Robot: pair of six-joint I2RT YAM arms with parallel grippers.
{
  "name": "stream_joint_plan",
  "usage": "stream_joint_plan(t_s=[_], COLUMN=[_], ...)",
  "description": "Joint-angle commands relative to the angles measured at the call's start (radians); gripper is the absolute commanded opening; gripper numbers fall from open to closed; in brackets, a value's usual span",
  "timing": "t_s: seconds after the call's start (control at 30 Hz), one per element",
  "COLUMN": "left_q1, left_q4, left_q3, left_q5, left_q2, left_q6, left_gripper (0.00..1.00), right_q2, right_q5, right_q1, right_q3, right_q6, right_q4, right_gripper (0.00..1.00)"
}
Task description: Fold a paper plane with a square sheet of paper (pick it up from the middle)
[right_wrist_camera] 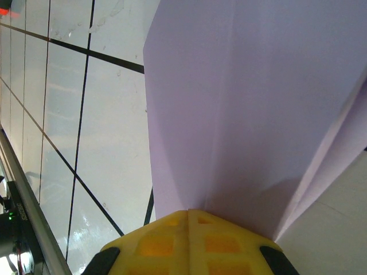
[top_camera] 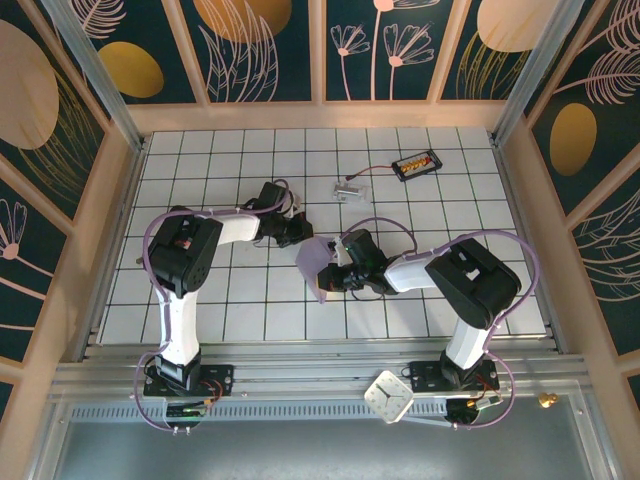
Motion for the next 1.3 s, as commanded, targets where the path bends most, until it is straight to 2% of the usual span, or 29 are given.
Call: stream_joint_plan(t_s=[0.0, 0.13, 0.23, 0.43, 0.5, 0.6, 0.67, 0.9, 1.17, 1.27], left_q1=[0.067, 0.080, 0.084, 0.082, 0.079, 0.065, 0.048, 0.037, 0.038, 0.038], left_q4=[0.045, 0.042, 0.056, 0.221, 0.273, 0.327, 0.355, 0.384, 0.401, 0.388], left_q3=[0.049, 0.053, 0.016, -0.236, -0.323, -0.426, -0.475, -0.519, -0.530, -0.525], left_q5=[-0.194, -0.207, -0.218, -0.119, -0.081, -0.040, -0.028, 0.001, 0.015, 0.012], left_q2=[0.060, 0.020, -0.044, -0.233, -0.293, -0.385, -0.423, -0.424, -0.405, -0.408], left_q6=[0.022, 0.023, 0.023, -0.072, -0.106, -0.140, -0.154, -0.168, -0.183, -0.176], left_gripper=[0.01, 0.03, 0.09, 0.26, 0.30, 0.35, 0.38, 0.40, 0.39, 0.39], right_q2=[0.061, 0.047, 0.004, -0.173, -0.246, -0.313, -0.305, -0.194, -0.104, -0.089], right_q5=[0.068, 0.072, 0.080, 0.027, -0.008, -0.056, -0.023, 0.071, 0.120, 0.103], right_q1=[0.017, 0.016, 0.013, -0.002, -0.035, -0.141, -0.181, -0.125, -0.078, -0.069], right_q3=[-0.099, -0.088, -0.059, 0.049, 0.048, -0.004, -0.017, 0.039, 0.063, 0.069], right_q6=[-0.006, -0.014, -0.044, -0.149, -0.153, -0.096, -0.055, -0.001, -0.019, -0.015], right_q4=[-0.317, -0.325, -0.335, -0.348, -0.326, -0.265, -0.248, -0.201, -0.203, -0.178], right_gripper=[0.00, 0.00, 0.00, 0.00, 0.04, 0.12, 0.17, 0.28, 0.29, 0.26])
